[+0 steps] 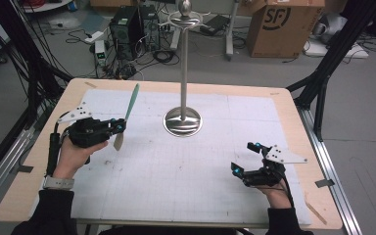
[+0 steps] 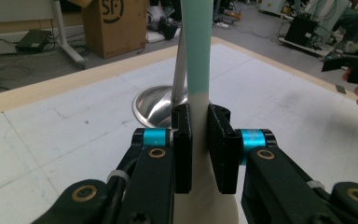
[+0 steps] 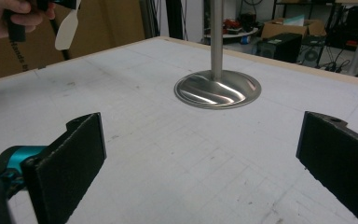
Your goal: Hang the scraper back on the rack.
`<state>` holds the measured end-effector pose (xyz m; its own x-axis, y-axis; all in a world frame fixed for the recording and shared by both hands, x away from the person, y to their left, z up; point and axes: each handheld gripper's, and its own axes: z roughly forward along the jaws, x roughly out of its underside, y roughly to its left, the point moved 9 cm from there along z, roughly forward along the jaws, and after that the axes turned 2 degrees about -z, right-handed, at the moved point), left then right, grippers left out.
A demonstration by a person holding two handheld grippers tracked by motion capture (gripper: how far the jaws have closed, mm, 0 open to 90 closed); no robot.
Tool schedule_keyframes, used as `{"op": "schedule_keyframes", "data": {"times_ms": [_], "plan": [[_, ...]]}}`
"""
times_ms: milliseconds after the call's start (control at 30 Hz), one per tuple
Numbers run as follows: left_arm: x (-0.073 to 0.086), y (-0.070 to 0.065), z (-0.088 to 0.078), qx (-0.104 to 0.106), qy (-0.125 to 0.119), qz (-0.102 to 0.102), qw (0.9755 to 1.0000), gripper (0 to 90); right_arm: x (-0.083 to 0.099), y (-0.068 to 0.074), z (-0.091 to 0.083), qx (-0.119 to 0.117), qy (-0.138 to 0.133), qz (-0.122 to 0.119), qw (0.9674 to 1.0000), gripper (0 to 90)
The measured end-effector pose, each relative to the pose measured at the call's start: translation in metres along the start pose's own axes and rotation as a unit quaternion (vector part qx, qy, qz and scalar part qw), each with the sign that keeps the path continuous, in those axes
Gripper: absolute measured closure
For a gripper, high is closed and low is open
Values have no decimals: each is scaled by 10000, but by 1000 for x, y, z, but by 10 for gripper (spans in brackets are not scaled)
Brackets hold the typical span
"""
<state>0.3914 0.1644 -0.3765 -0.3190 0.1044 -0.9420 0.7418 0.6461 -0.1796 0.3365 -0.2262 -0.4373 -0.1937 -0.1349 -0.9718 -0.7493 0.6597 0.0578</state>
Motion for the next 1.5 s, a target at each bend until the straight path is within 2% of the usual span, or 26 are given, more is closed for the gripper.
{"op": "schedule_keyframes", "data": {"times_ms": [400,733,867,1000,1133,1200,1267,1333,1500], "plan": [[-22,2,13,86,-23,63,9999,803,-2,0,-1,-28,-66,21,10000,3],[-47,2,5,112,-137,214,9996,802,0,0,-1,-44,-33,39,10000,3],[-56,2,8,295,-165,185,9993,802,-1,0,-1,-40,-58,17,10000,3],[-62,6,15,351,-187,56,9992,802,-1,0,-1,-35,-53,35,10000,3],[-70,7,20,379,-202,77,9990,802,-1,-1,-2,-43,-72,32,10000,3],[-75,5,22,397,-209,85,9990,802,-2,-1,-2,-41,-89,56,9999,3],[-80,0,24,548,-317,-17,9980,802,-2,-1,-2,-41,-87,56,9999,3],[-86,-7,26,588,-414,101,9974,802,-2,-2,-2,-30,-93,57,9999,3],[-99,-13,32,569,-418,180,9973,802,-2,-1,-3,-60,-104,48,9999,3]]}}
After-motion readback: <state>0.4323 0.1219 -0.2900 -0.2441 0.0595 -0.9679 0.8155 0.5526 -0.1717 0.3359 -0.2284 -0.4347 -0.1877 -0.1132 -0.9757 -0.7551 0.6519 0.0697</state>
